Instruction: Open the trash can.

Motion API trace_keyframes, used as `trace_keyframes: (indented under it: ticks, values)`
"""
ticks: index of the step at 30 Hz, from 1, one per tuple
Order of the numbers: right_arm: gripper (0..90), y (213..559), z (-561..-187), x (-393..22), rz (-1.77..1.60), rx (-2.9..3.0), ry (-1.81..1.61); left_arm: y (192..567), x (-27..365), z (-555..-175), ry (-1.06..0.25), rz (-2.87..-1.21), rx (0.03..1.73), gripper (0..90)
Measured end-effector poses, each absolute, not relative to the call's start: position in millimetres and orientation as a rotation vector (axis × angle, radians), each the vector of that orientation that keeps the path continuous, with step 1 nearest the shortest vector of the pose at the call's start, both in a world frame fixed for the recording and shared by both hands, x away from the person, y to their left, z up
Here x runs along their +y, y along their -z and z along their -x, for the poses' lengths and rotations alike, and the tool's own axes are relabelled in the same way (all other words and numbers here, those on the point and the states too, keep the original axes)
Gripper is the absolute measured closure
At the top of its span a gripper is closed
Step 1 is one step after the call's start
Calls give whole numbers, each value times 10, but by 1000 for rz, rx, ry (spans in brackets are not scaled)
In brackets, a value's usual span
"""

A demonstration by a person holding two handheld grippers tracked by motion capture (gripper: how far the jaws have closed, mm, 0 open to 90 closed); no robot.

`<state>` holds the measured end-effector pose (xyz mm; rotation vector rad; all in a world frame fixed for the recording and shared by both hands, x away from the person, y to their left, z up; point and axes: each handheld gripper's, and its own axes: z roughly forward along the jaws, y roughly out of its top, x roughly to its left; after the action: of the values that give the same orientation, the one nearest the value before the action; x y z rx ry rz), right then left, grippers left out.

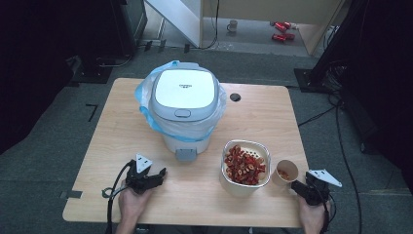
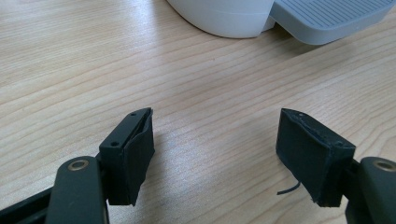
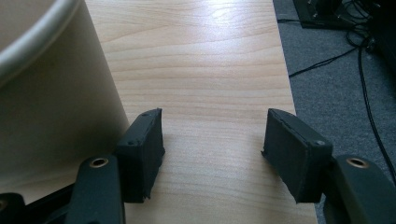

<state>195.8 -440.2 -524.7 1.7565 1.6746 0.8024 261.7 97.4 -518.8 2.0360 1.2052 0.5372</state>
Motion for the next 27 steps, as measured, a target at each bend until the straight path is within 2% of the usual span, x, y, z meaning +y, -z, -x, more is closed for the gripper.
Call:
trace_keyframes:
  ticks: [10, 14, 27]
  values:
    - [382, 5247, -1958, -4402, -1753, 1678, -804, 5188, 970, -2618, -535, -2036, 1203, 272]
    - [382, 5247, -1959, -4402, -1753, 1678, -804, 5186, 960, -2612, -536, -2036, 1190, 317]
    - [382, 5247, -1959, -4401, -1752, 1679, -804, 5177, 876, -2584, -491, -2028, 1132, 368]
